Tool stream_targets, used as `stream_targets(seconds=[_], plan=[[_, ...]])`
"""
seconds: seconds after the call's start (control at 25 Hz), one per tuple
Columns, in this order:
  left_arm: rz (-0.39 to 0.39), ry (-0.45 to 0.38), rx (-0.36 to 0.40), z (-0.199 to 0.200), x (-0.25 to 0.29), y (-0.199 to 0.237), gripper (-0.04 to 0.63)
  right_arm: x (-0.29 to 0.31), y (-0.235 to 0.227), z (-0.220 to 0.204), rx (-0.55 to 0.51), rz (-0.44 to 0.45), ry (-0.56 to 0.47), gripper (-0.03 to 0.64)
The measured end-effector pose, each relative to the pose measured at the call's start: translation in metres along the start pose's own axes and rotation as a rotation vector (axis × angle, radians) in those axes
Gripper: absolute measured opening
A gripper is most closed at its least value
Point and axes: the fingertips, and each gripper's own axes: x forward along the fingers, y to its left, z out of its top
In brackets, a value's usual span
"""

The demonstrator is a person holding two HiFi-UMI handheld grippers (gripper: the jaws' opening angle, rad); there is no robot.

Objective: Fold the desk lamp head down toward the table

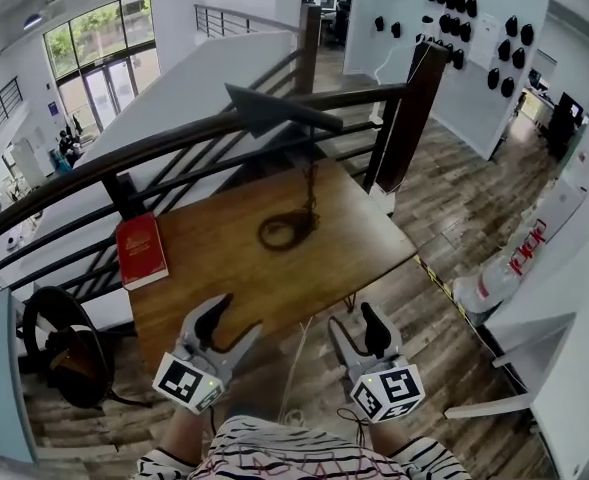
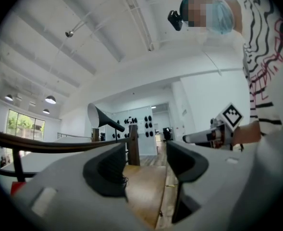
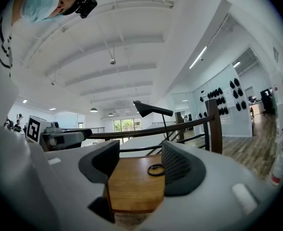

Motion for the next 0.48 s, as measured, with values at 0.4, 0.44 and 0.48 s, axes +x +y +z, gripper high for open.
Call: stream_targets(seconds=[0.4, 0.44, 0.48], plan=[[0.021, -0.021, 0.047, 0.006, 0.037, 0.050, 0.264, 0.061, -0.025, 0.004, -0.010, 0.016, 0.006, 0.262], [0.024, -0.022, 0.047, 0.008, 0.042, 0.060, 0.264, 0.070, -0.026, 0.005, -0.011, 0.015, 0.006, 0.262], [0.027, -0.024, 0.044, 0.010, 0.046, 0.071, 0.264, 0.079, -0.027, 0.007, -0.011, 0.015, 0.007, 0.262]])
